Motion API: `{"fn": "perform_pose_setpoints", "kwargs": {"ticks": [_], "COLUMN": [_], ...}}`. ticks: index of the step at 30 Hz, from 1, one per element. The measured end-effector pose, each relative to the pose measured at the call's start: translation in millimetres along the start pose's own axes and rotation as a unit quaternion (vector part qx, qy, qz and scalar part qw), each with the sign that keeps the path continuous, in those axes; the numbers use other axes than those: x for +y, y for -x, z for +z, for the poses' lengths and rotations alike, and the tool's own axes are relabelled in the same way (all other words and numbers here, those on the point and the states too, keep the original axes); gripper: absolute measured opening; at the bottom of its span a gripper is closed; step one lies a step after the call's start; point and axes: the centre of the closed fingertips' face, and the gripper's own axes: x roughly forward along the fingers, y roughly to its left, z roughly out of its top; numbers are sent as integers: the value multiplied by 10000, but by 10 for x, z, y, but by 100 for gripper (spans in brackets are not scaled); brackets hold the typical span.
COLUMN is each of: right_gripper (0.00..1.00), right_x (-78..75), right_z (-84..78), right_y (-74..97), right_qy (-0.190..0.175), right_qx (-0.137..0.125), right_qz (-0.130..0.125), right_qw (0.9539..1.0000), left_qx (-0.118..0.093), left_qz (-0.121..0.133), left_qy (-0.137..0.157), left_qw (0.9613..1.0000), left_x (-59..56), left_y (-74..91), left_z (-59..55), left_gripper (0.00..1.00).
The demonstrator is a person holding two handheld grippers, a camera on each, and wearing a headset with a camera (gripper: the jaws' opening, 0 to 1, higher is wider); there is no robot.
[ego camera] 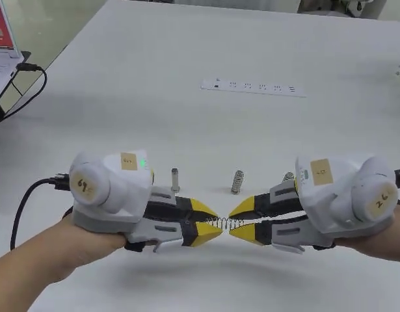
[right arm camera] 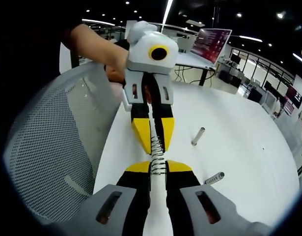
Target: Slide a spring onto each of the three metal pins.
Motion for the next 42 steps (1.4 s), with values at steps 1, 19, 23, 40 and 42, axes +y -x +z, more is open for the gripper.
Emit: {"fn": "perform_pose_setpoints", "kwargs": {"ticks": [1,19,23,40,42], "right_gripper": [8,12,7,6,6], "right_x": [1,-55,-39,-84,-77], "right_z": [0,-121,-122,46,57], "right_y": [1,35,33,136,142], "right_qy": [-48,-557,-470,-609,-583], "right_qx": [-7,-233,-194,-433,-425], "right_qz": [-9,-173,-132,-151,-130], "right_qw": [10000,9980,9986,9971,9973], "left_qx": [7,-28,-34,17,40], "left_qz": [-5,-139,-142,-145,-149], "left_qy": [-20,86,115,181,146], "left_qw": [10000,9999,9998,9997,9998], "left_x": [-4,-57,-58,-43,-44], "left_y": [1,11,19,23,19], "left_z": [2,45,47,20,14], "left_gripper": [2,2,2,2,2]}}
